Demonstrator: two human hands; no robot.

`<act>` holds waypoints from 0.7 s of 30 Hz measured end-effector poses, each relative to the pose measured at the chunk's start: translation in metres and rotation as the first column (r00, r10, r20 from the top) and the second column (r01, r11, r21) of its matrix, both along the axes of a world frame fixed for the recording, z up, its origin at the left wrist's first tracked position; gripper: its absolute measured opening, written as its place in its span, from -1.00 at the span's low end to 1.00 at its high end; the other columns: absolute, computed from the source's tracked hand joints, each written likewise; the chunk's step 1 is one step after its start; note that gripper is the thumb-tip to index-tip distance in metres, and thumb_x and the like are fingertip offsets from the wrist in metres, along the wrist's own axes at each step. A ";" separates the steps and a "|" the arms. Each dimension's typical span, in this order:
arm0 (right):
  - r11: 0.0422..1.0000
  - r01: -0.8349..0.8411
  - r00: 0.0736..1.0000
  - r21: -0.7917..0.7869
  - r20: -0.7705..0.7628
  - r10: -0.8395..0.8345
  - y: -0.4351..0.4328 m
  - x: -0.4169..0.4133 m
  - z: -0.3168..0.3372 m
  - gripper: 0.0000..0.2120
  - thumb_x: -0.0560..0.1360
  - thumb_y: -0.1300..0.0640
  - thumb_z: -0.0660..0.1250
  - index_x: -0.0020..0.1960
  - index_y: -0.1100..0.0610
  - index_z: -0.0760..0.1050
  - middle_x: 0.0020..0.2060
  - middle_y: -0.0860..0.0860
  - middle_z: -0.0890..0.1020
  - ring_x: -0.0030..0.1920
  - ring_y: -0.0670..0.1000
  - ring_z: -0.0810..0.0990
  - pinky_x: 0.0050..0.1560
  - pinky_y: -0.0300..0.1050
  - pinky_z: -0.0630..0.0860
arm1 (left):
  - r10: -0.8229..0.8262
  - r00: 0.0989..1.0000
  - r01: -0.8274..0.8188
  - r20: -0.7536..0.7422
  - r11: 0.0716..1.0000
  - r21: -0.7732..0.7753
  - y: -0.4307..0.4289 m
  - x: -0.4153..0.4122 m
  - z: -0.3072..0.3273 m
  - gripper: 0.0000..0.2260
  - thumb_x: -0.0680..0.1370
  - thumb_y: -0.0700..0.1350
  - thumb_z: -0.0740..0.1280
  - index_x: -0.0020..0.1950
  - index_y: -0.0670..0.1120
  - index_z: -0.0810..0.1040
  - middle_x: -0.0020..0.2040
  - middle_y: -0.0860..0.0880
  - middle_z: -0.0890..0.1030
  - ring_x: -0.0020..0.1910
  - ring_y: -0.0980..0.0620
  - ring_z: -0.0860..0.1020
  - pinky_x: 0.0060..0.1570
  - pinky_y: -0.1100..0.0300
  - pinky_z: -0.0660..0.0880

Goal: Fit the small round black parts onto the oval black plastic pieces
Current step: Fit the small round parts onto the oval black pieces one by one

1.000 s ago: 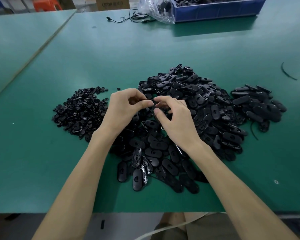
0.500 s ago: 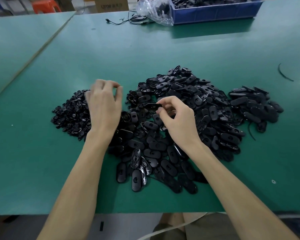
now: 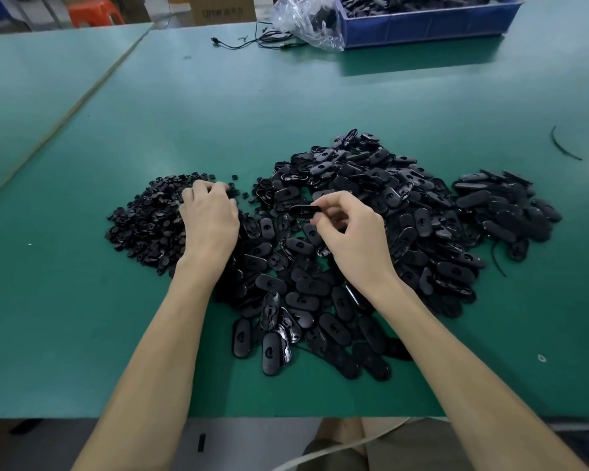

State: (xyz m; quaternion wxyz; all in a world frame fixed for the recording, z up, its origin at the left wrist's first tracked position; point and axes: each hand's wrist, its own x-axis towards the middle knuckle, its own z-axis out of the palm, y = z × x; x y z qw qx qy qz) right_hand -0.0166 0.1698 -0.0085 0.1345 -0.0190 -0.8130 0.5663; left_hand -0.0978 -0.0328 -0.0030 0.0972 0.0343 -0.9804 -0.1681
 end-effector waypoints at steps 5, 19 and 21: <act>1.000 0.002 1.000 0.003 0.004 -0.002 0.000 0.000 0.001 -0.87 0.62 0.23 0.40 0.09 0.04 0.63 -0.15 -0.06 0.65 -0.13 -0.04 0.61 0.00 0.13 0.66 | 0.009 0.996 -0.001 -0.090 0.997 0.083 -0.003 0.000 0.001 -0.79 0.67 -0.09 0.36 0.25 -0.15 0.62 0.25 -0.22 0.54 0.31 -0.23 0.40 0.33 -0.04 0.31; 1.000 0.008 1.000 0.017 -0.009 -0.008 0.002 -0.001 0.000 -0.88 0.62 0.23 0.41 0.10 0.05 0.63 -0.14 -0.07 0.66 -0.14 -0.10 0.63 -0.02 -0.03 0.65 | 0.083 0.962 -0.054 -0.260 0.992 0.117 -0.004 0.004 0.006 -0.88 0.59 0.01 0.45 0.05 0.00 0.72 0.16 -0.07 0.57 0.26 -0.10 0.41 0.23 -0.05 0.19; 1.000 0.005 1.000 0.014 -0.004 -0.005 0.002 -0.001 0.000 -0.89 0.62 0.23 0.41 0.10 0.05 0.63 -0.14 -0.06 0.66 -0.13 -0.08 0.63 0.00 0.01 0.66 | 0.086 0.961 -0.060 -0.262 0.992 0.108 -0.004 0.004 0.007 -0.88 0.62 0.01 0.42 0.08 0.01 0.71 0.15 -0.09 0.56 0.25 -0.11 0.41 0.24 -0.06 0.21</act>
